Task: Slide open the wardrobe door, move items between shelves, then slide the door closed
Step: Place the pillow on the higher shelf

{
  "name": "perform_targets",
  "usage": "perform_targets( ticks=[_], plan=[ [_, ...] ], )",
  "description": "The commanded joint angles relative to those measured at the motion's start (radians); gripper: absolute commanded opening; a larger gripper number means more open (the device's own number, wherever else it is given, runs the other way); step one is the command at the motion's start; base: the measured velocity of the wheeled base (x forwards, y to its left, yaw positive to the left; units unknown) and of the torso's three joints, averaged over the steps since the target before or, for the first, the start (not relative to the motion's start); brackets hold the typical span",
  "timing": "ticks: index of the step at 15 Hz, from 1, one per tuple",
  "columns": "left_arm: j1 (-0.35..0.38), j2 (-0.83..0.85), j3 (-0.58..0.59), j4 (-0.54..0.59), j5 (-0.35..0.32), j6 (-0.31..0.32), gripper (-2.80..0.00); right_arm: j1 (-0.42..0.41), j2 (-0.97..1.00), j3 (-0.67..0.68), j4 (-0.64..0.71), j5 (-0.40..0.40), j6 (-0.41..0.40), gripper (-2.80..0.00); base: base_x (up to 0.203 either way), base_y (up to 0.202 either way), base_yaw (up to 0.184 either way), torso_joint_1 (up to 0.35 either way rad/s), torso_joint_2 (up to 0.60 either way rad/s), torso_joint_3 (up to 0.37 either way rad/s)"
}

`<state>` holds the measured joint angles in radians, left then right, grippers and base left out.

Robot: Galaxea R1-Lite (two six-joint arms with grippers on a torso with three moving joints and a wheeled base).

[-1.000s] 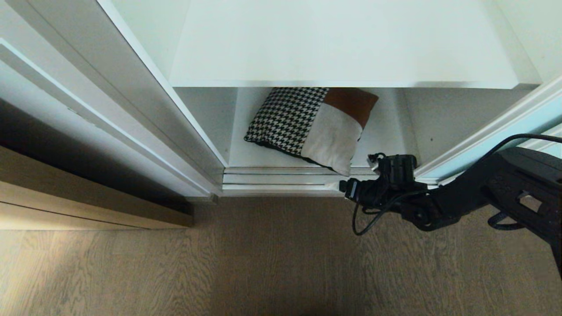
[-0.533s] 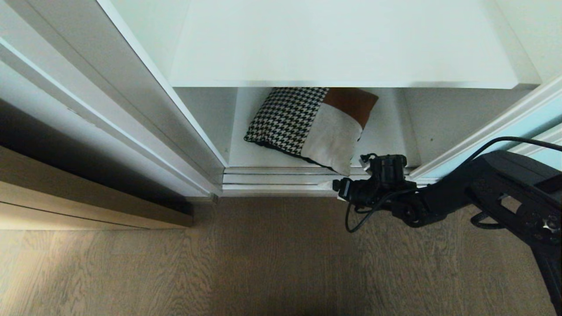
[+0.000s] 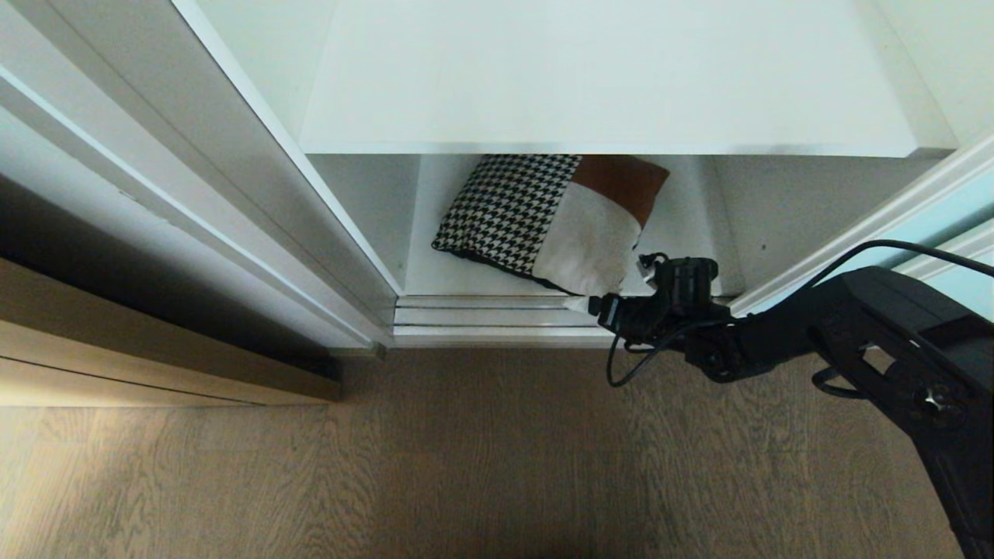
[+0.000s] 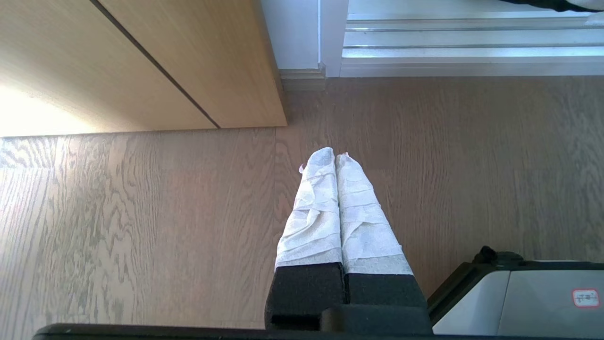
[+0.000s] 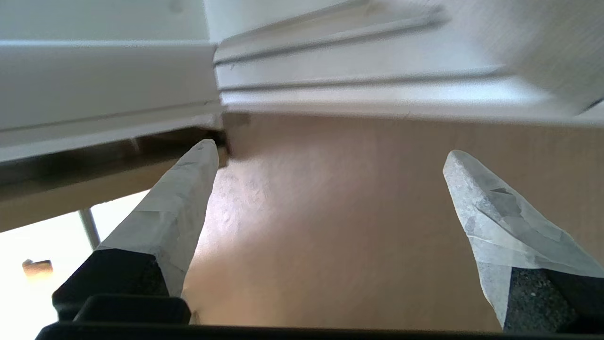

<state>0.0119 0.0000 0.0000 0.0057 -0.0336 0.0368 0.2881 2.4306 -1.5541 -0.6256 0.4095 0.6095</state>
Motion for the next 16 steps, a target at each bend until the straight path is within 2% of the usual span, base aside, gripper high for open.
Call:
perform_targets(
  ticks=[1, 4, 9, 16],
  plan=[
    [0.000, 0.002, 0.002, 0.000, 0.000, 0.000, -2.80, -0.027, 0.006, -0.019, 0.003, 0.003, -0.008, 0.00, 0.000, 0.000, 0.000, 0.000, 0.00, 0.000],
    [0.000, 0.002, 0.002, 0.000, 0.000, 0.000, -2.80, -0.059, 0.004, -0.030, 0.013, 0.003, -0.044, 0.00, 0.000, 0.000, 0.000, 0.000, 0.00, 0.000],
    [0.000, 0.002, 0.002, 0.000, 0.000, 0.000, -2.80, -0.083, 0.018, -0.076, 0.042, 0.002, -0.059, 0.00, 0.000, 0.000, 0.000, 0.000, 0.00, 0.000],
    [0.000, 0.002, 0.002, 0.000, 0.000, 0.000, -2.80, -0.104, 0.105, -0.226, 0.088, 0.000, -0.068, 0.00, 0.000, 0.000, 0.000, 0.000, 0.00, 0.000]
  ],
)
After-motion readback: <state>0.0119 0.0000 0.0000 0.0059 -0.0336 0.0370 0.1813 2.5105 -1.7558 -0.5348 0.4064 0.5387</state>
